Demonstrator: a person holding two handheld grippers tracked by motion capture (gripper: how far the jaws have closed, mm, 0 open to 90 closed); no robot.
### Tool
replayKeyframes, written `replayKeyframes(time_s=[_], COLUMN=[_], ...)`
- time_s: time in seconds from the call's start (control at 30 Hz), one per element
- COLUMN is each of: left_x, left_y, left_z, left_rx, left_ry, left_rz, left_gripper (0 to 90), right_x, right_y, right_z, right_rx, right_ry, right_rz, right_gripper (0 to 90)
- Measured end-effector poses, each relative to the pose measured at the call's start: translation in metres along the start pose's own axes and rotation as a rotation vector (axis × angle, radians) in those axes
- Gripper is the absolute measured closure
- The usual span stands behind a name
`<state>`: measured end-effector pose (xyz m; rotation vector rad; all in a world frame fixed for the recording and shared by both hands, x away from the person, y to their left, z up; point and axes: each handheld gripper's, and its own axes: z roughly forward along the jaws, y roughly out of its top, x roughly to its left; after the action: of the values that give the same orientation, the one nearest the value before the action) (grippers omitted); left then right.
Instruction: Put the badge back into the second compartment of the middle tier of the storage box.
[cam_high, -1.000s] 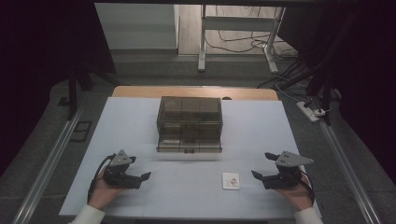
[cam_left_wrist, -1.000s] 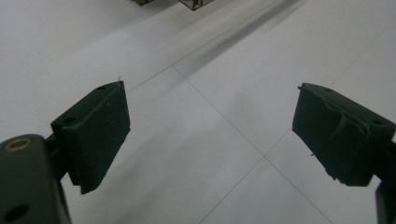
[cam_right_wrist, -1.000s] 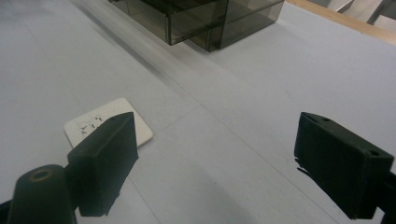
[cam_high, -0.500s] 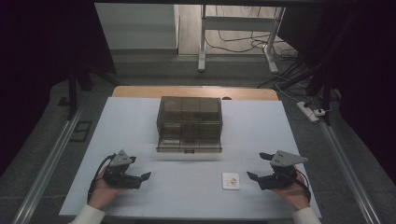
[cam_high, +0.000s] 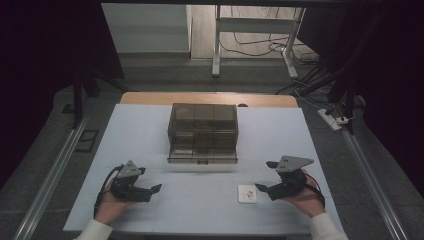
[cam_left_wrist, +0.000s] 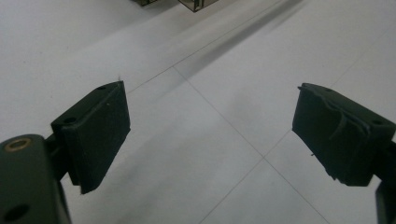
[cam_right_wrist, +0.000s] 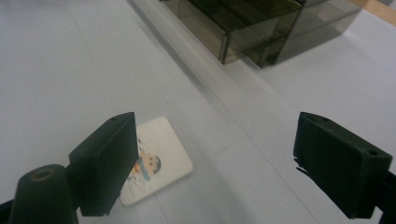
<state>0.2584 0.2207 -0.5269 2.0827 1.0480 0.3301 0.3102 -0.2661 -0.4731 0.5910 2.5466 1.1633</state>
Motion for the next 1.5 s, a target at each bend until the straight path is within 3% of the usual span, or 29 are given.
replayKeyframes(time_s=[0.4,0.67,1.2,1.5], left_x=[0.000,0.000,0.001,0.002], left_y=[0.000,0.000,-0.001,-0.001], left_z=[-0.001,0.000,0.000,0.000], left_rx=[0.000,0.000,0.002,0.008], left_ry=[0.000,-0.002,-0.001,-0.002], left_rz=[0.004,0.005,0.009,0.013], left_gripper=[11.4,11.5,11.5,11.5], right_x=[0.002,0.006,0.013,0.019], right_y=[0.027,0.022,0.016,0.013], right_z=[0.022,0.023,0.037,0.050], right_rx=[0.025,0.048,0.156,0.224], right_ry=[0.080,0.105,0.136,0.181], right_rz=[-0.040,-0.043,-0.092,-0.120], right_gripper=[14.0,14.2,13.4,12.8])
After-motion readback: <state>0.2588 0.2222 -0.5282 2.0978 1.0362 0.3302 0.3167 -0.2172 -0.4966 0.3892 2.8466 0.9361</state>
